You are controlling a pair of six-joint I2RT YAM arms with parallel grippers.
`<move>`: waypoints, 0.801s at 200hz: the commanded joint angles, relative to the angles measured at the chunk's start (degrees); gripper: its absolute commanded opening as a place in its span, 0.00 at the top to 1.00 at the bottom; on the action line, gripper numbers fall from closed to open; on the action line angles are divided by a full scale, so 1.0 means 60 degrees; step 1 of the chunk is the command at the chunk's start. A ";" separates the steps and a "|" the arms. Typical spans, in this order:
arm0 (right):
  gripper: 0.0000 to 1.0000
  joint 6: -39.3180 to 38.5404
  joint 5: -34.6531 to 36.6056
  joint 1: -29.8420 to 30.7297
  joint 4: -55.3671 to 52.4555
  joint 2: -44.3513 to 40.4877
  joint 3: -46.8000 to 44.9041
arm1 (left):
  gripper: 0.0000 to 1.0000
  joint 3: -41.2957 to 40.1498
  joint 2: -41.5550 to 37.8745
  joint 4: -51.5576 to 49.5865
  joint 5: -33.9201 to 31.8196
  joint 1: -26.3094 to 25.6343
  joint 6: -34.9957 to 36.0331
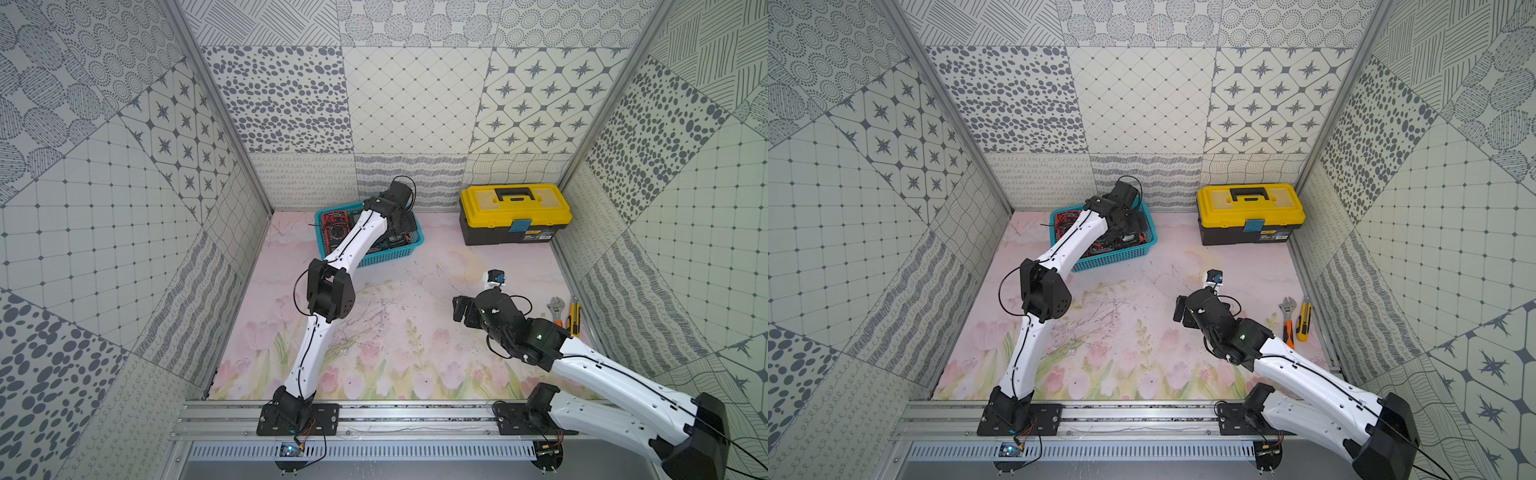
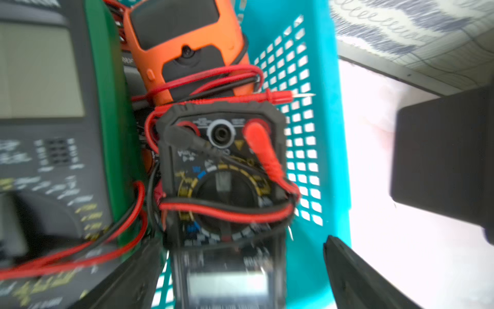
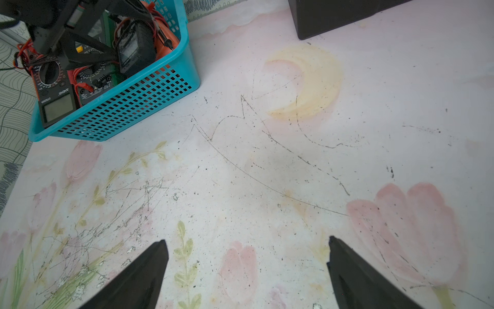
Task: Put the multimeter into the basket
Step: Place the multimeter in the basket, then reset both arms
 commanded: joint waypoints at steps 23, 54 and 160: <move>0.02 -0.0436 0.0662 -0.0003 -0.0096 -0.0338 0.0591 | 0.01 -0.1383 -0.1887 -0.0118 -0.0041 -0.0290 0.0519; 0.02 -0.1028 0.0997 -0.0526 -0.0329 -0.0669 0.0804 | 0.01 -0.3736 -0.3897 0.0872 -0.0551 -0.0299 0.0690; 0.02 -0.3315 -0.0070 -0.5611 0.0562 -0.1610 -0.0467 | 0.08 -1.5691 -1.2758 0.7203 -0.3625 0.1120 0.1859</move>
